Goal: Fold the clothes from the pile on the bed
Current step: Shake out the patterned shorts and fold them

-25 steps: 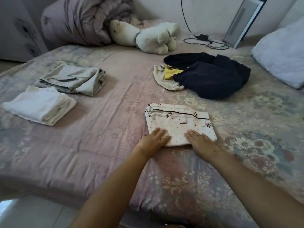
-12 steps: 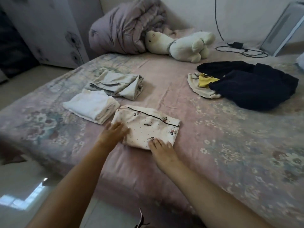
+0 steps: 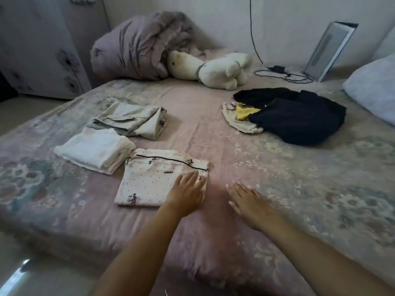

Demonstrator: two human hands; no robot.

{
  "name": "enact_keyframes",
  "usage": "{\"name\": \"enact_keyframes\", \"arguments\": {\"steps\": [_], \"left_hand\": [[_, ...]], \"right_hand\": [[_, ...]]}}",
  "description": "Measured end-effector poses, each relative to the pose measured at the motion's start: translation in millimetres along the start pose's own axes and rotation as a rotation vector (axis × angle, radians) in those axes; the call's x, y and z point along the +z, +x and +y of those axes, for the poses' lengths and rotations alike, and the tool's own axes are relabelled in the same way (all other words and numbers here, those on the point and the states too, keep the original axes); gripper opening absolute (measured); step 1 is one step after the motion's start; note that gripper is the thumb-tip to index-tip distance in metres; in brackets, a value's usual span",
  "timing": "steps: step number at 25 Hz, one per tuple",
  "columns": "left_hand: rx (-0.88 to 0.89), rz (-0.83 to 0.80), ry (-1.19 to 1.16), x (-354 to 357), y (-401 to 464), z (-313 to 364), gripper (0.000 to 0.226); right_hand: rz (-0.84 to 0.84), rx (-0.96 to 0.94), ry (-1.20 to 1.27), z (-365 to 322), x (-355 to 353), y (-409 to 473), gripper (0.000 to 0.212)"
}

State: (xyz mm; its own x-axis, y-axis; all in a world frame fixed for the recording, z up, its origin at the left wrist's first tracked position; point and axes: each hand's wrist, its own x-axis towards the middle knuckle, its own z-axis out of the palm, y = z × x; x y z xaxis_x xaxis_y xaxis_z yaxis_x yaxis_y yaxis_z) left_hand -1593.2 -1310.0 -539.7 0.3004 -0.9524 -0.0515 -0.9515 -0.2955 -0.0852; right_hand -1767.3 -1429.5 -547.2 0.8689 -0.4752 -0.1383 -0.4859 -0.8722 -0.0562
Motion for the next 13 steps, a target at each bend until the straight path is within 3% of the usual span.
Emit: {"name": "enact_keyframes", "arguments": {"steps": [2,5,9,13], "left_hand": [[0.024,0.012,-0.025,6,42,23,0.074],[0.003,-0.001,-0.052,24,126,42,0.062],[-0.085,0.033,-0.211,34,242,43,0.059],[-0.209,0.124,-0.259,60,290,37,0.063]], "right_hand": [[0.016,0.107,0.009,38,-4,11,0.094],[0.014,0.215,-0.026,101,-5,48,0.094],[0.024,0.251,-0.060,166,-5,111,0.054],[-0.035,0.331,0.001,205,9,156,0.060]]}}
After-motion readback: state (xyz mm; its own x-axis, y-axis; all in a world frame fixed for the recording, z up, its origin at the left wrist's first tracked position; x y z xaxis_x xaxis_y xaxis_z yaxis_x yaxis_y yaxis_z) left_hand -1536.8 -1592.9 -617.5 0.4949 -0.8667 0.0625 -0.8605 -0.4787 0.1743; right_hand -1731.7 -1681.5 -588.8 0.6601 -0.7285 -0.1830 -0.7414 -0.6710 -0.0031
